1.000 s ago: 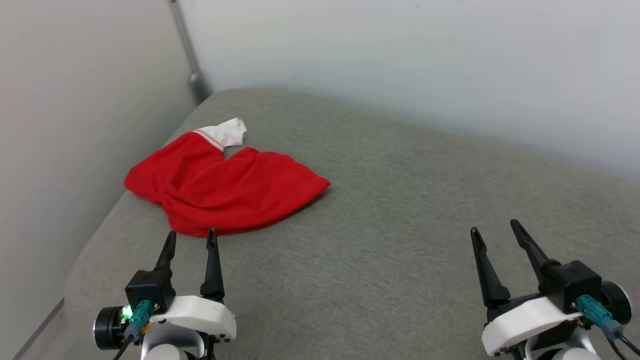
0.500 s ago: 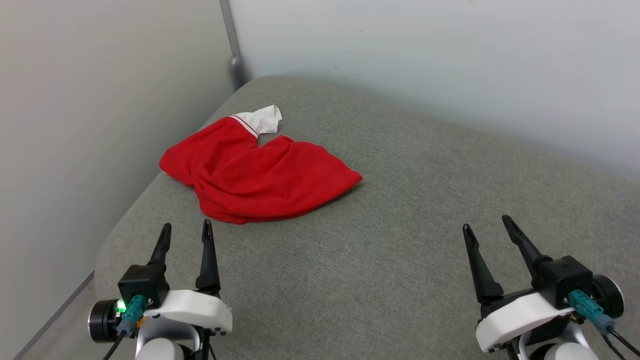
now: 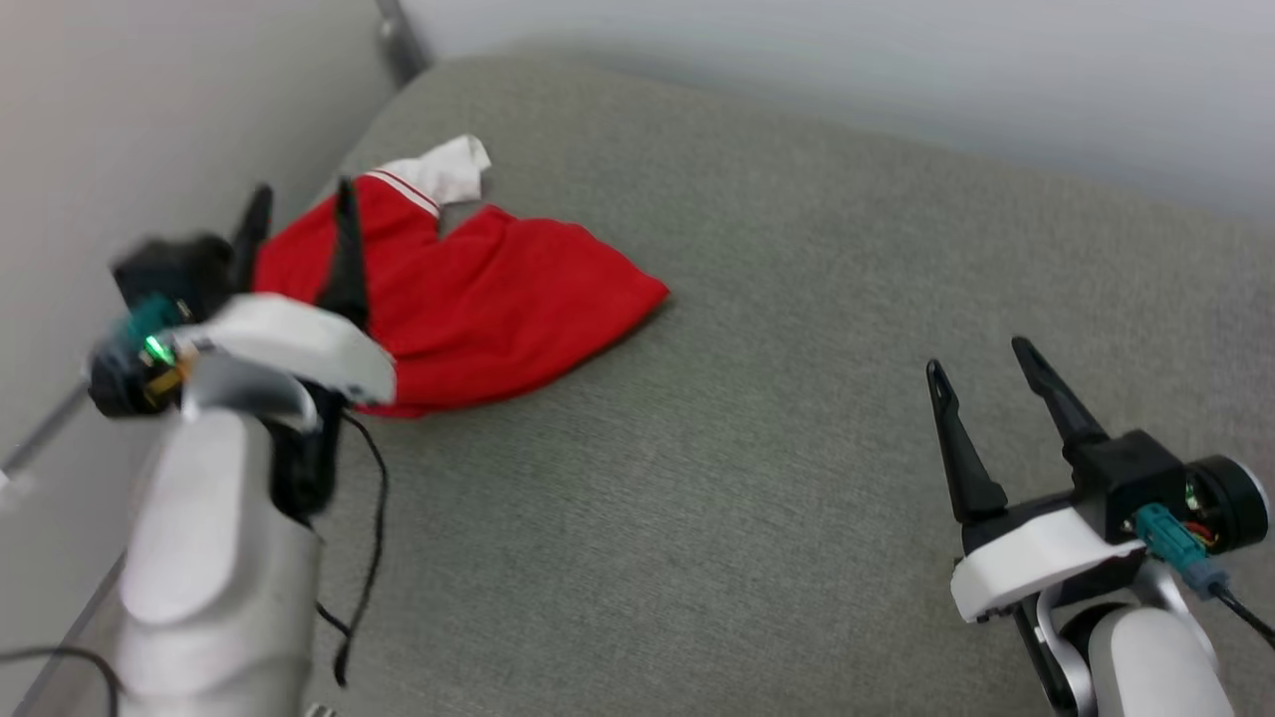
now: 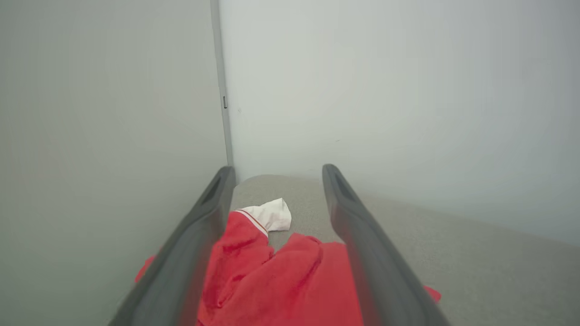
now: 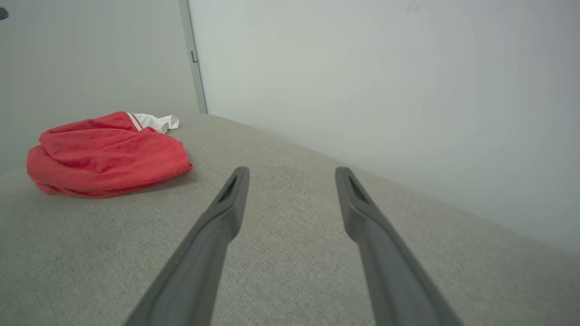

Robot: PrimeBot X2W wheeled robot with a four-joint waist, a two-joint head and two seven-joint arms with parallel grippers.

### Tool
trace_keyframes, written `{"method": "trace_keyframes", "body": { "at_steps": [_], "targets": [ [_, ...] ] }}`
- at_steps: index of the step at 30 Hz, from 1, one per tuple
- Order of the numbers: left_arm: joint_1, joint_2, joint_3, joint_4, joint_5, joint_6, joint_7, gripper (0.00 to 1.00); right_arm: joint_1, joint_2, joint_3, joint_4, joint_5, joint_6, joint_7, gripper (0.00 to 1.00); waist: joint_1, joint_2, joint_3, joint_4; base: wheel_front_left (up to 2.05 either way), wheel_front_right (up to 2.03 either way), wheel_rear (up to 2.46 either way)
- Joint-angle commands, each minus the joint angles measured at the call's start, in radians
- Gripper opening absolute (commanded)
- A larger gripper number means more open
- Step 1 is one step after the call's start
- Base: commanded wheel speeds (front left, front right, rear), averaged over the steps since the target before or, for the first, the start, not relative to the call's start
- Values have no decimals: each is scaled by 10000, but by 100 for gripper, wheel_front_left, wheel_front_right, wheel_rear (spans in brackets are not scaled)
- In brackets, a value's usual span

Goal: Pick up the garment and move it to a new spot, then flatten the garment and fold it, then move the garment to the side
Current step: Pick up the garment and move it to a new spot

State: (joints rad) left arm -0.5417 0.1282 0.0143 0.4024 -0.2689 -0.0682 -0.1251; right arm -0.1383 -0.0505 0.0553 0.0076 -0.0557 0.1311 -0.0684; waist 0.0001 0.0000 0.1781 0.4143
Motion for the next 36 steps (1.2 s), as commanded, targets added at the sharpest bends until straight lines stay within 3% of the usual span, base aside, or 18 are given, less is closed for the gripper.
{"method": "trace_keyframes", "body": {
  "at_steps": [1, 5, 6, 11, 16, 20, 21, 23, 24, 28, 36],
  "targets": [
    [-420, 200, 60, 178, -51, -67, 268, 100, -253, -13, 59, -41, -143, -7, 3, 100, -1, 0, 807, -635, 0, 0, 0],
    [-1651, 904, 180, 1132, -525, -284, 1942, 100, -635, -94, 138, -7, -223, -7, -97, 100, -1, 0, 1572, -1169, 0, 0, 0],
    [-2197, 1417, 198, 1893, -890, -417, 3449, 100, -862, -140, 148, 114, -216, -7, -194, 100, -1, 0, 2025, -1504, 0, 0, 0],
    [-2502, 2162, 249, 3075, -1503, -519, 6094, 100, -1176, -133, 240, 287, -183, -5, -344, 100, -1, 0, 2541, -1917, 0, 0, 0],
    [-2231, 2469, 253, 3891, -1982, -543, 7907, 100, -1350, -126, 319, 466, -96, -7, -466, 100, -1, 0, 2829, -2165, 0, 0, 0],
    [-1811, 2120, 295, 4431, -2447, -546, 8831, 100, -1436, -151, 322, 552, -84, -5, -526, 100, -1, 0, 2898, -2242, 0, 0, 0],
    [-1723, 2008, 278, 4528, -2528, -554, 9027, 89, -1443, -169, 315, 561, -97, -7, -531, 100, -1, 0, 2899, -2249, 0, 0, 0],
    [-1649, 1958, 272, 4476, -2567, -556, 8871, 25, -1487, -219, 282, 544, -117, -7, -522, 100, -1, 0, 2908, -2237, 0, 0, 0],
    [-1630, 1960, 271, 4454, -2546, -529, 8735, 0, -1501, -240, 268, 551, -114, -7, -520, 100, -1, 0, 2895, -2228, 0, 0, 0],
    [-1738, 2052, 247, 4218, -2358, -458, 7874, 0, -1388, -242, 215, 548, -177, -7, -497, 100, -1, 0, 2655, -2132, 0, 0, 0],
    [-2332, 2515, 182, 3363, -1434, 23, 4540, 0, -940, -145, 83, 772, -45, -7, -616, 100, -1, 0, 1483, -1819, 0, 0, 0]
  ]
}}
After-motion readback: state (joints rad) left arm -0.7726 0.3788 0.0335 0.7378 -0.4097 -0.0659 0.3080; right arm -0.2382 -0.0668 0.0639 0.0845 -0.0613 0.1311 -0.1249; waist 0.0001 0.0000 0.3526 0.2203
